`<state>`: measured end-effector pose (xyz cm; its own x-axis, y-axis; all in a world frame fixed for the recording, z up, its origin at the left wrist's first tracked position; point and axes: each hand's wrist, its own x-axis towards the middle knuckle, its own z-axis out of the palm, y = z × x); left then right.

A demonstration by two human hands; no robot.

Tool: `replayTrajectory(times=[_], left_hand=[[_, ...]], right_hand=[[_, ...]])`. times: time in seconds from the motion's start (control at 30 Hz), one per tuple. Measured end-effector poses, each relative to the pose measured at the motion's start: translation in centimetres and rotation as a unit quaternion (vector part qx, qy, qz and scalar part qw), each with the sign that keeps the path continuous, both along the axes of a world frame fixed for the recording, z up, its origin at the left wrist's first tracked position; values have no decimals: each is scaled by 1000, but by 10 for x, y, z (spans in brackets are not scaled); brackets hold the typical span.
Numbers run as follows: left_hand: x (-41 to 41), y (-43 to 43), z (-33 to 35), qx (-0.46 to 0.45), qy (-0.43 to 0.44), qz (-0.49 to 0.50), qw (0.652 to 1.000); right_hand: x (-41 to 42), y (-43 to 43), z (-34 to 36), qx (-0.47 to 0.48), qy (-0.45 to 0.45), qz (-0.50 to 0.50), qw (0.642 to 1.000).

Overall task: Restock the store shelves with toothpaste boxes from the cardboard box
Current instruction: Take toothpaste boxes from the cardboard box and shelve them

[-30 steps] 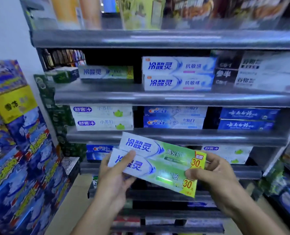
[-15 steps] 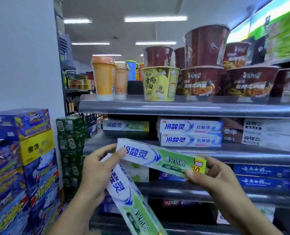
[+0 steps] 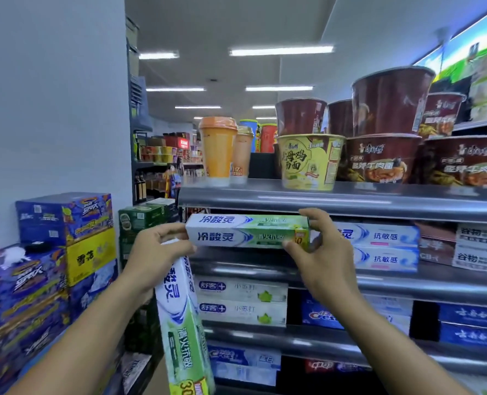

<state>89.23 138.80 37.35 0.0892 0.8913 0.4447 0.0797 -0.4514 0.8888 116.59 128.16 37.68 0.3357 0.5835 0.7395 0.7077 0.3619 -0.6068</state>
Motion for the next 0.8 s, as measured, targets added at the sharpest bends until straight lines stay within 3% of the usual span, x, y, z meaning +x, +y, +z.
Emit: replayTrajectory(times=[0.27,0.4,0.5,0.63,0.73,0.8], left_hand=[[4,30,-3,-27,35,-17,999],[1,35,-15,-55,92,6,994],[-3,37,-21,-68,104,-6,992],[-4,34,-22,-82,44,23,995],[-5,29,-22,-72,-62,88,992],[-6,27,-24,-83,-150,108,979]], right_hand=[[-9,40,0,-89,-68,-107,988],[-10,47,-8,-191,-106,-97,971],[-9,45,-9,-213,-116,-89,966],[-18,28,-12,-152,-117,-107,976],[-31,0,-30,-44,-103,-94,989],[-37,-17,-48,-46,-68,-40,996]])
